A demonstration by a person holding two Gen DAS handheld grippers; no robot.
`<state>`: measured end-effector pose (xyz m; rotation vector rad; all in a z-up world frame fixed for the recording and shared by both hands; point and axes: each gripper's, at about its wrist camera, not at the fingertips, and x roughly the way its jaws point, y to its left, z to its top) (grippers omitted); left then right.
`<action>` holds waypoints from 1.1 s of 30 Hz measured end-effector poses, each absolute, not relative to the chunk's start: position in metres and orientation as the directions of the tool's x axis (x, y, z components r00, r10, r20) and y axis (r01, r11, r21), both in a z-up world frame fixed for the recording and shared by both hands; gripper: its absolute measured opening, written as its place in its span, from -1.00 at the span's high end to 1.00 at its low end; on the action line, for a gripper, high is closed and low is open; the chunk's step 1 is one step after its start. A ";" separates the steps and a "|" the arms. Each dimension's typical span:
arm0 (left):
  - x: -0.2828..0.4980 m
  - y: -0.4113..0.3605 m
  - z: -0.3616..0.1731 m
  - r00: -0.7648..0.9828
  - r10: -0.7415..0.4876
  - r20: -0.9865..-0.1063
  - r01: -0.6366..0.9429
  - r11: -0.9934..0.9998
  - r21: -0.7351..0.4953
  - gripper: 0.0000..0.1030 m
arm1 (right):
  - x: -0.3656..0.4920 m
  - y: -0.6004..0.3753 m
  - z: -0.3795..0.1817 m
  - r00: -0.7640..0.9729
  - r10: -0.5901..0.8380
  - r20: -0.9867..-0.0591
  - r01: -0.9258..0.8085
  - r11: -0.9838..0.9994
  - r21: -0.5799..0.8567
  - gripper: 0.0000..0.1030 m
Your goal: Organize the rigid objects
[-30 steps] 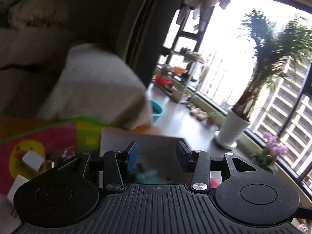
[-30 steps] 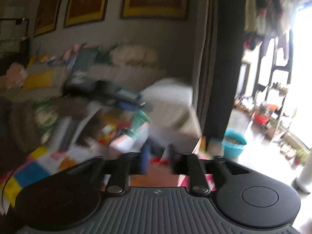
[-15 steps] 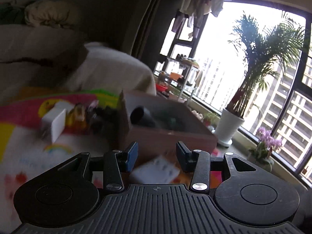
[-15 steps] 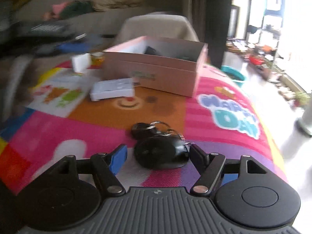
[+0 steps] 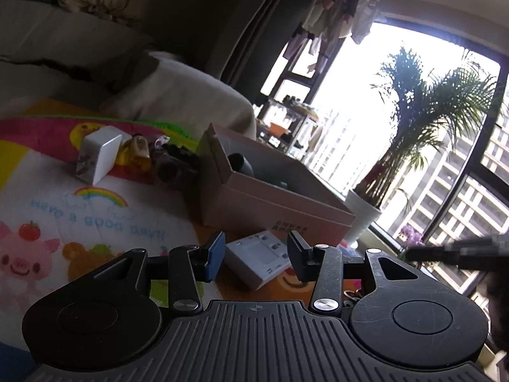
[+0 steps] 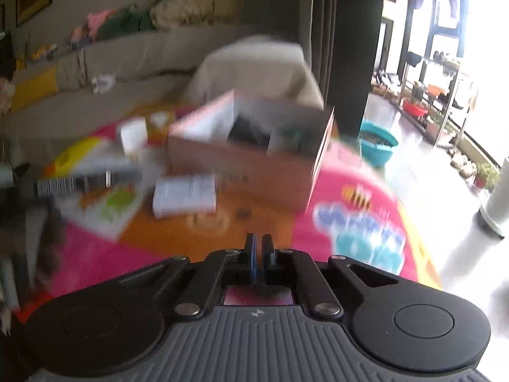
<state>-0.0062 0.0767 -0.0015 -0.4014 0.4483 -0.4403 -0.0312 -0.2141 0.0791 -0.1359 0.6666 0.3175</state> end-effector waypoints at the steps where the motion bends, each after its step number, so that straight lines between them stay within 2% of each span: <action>1: -0.009 0.077 -0.001 0.814 -0.488 -0.315 0.320 0.829 -0.459 0.08 | -0.027 -0.215 0.086 0.745 0.249 -0.619 -0.333 0.943 -0.021 0.93; 3: -0.013 0.077 0.000 0.817 -0.489 -0.304 0.326 0.828 -0.456 0.08 | -0.023 -0.217 0.095 0.752 0.242 -0.614 -0.326 0.945 -0.027 0.86; 4: -0.013 0.076 0.001 0.817 -0.492 -0.300 0.330 0.827 -0.456 0.08 | -0.022 -0.218 0.094 0.749 0.232 -0.620 -0.318 0.948 -0.029 0.68; 5: -0.013 0.076 0.000 0.816 -0.495 -0.298 0.333 0.825 -0.457 0.08 | -0.022 -0.218 0.091 0.743 0.221 -0.632 -0.306 0.952 -0.027 0.29; 7: -0.013 0.076 0.000 0.815 -0.498 -0.296 0.337 0.823 -0.458 0.08 | -0.025 -0.220 0.078 0.726 0.207 -0.656 -0.282 0.959 -0.009 -0.18; 12: -0.013 0.077 -0.001 0.811 -0.502 -0.301 0.336 0.820 -0.462 0.08 | -0.018 -0.224 0.029 0.676 0.154 -0.721 -0.179 0.983 0.043 -0.19; 13: -0.012 0.077 -0.001 0.810 -0.501 -0.303 0.334 0.821 -0.464 0.08 | -0.012 -0.226 0.019 0.659 0.157 -0.736 -0.141 0.986 0.084 -0.26; 15: -0.011 0.078 -0.002 0.809 -0.501 -0.307 0.330 0.820 -0.468 0.08 | -0.009 -0.226 0.015 0.696 0.162 -0.700 -0.101 0.987 0.127 -0.27; 16: -0.011 0.078 -0.002 0.808 -0.501 -0.310 0.327 0.820 -0.470 0.08 | -0.006 -0.221 0.013 0.693 0.159 -0.703 -0.106 0.987 0.119 -0.25; 17: -0.011 0.078 -0.002 0.808 -0.500 -0.312 0.325 0.820 -0.472 0.08 | -0.005 -0.215 0.013 0.701 0.142 -0.699 -0.117 0.990 0.084 -0.02; 19: -0.012 0.078 -0.002 0.809 -0.500 -0.309 0.325 0.818 -0.474 0.08 | -0.008 -0.197 0.013 0.710 0.116 -0.695 -0.186 0.982 -0.026 0.23; 24: -0.013 0.080 -0.002 0.809 -0.505 -0.301 0.330 0.814 -0.478 0.08 | -0.028 -0.189 0.035 0.707 0.154 -0.690 -0.285 0.955 -0.079 0.23; 28: -0.014 0.081 -0.002 0.808 -0.509 -0.297 0.331 0.809 -0.486 0.08 | -0.033 -0.191 0.090 0.775 0.193 -0.602 -0.306 0.948 -0.090 0.24; 29: -0.014 0.082 -0.002 0.808 -0.510 -0.295 0.331 0.808 -0.488 0.08 | -0.033 -0.190 0.105 0.798 0.199 -0.569 -0.312 0.944 -0.107 0.36; 30: -0.013 0.082 -0.003 0.808 -0.510 -0.295 0.331 0.807 -0.490 0.08 | -0.032 -0.187 0.121 0.819 0.205 -0.535 -0.319 0.939 -0.128 0.81; 31: -0.013 0.082 -0.003 0.808 -0.510 -0.295 0.330 0.806 -0.491 0.08 | -0.028 -0.184 0.136 0.836 0.210 -0.507 -0.328 0.932 -0.155 1.00; 33: -0.013 0.083 -0.003 0.808 -0.510 -0.296 0.329 0.806 -0.493 0.08 | -0.014 -0.179 0.161 0.857 0.223 -0.465 -0.330 0.930 -0.162 0.99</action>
